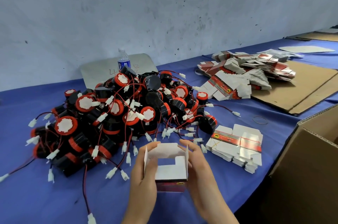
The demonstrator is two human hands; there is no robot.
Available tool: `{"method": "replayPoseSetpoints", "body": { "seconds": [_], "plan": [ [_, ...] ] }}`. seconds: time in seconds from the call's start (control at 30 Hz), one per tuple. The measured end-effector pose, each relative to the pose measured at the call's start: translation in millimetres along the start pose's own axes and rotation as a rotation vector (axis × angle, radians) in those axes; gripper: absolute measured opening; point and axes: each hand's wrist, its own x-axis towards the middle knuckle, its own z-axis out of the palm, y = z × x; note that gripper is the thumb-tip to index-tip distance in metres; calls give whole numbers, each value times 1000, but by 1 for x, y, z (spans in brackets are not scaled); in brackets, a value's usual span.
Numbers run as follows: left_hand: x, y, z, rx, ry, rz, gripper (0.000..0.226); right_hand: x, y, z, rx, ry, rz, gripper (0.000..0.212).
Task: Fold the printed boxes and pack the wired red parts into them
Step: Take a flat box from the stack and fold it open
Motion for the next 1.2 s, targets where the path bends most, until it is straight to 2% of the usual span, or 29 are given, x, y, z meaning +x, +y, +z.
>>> {"method": "replayPoseSetpoints", "body": {
  "seconds": [0.1,0.23,0.3,0.37,0.47,0.53,0.6,0.67,0.77,0.83,0.93,0.97,1.1,1.2],
  "plan": [
    [-1,-2,3,-6,12,-58,38,-12,11,2,-200,-9,-298,36],
    [-2,3,9,-11,42,-95,53,-19,15,10,-293,103,-585,45],
    [-1,5,8,-79,93,-184,58,-18,13,11,-496,106,-763,47],
    [0,6,6,-89,63,-230,53,-16,16,6,-659,88,-878,36],
    [0,12,4,-70,-96,-202,39,-13,10,3,-626,83,-786,15],
    [-2,17,4,-29,-210,-105,36,-13,2,3,-516,132,-685,17],
    [-5,18,5,70,-262,31,50,-13,-7,1,-394,197,-613,26],
    [-8,18,5,141,-280,111,54,-14,-13,2,-315,214,-542,39],
    [-8,18,6,148,-262,126,48,-16,-13,0,-241,234,-437,52],
    [-7,17,6,145,-260,140,44,-17,-13,1,-282,202,-455,46],
    [-2,19,1,181,-269,196,30,-23,-14,3,-271,107,-510,18],
    [-1,19,-1,171,-273,183,31,-25,-15,3,-243,75,-514,16],
    [-2,19,-5,142,-277,114,44,-25,-19,0,-179,12,-473,22],
    [-4,20,-5,138,-258,149,41,-24,-23,0,42,-88,-334,24]
  ]
}}
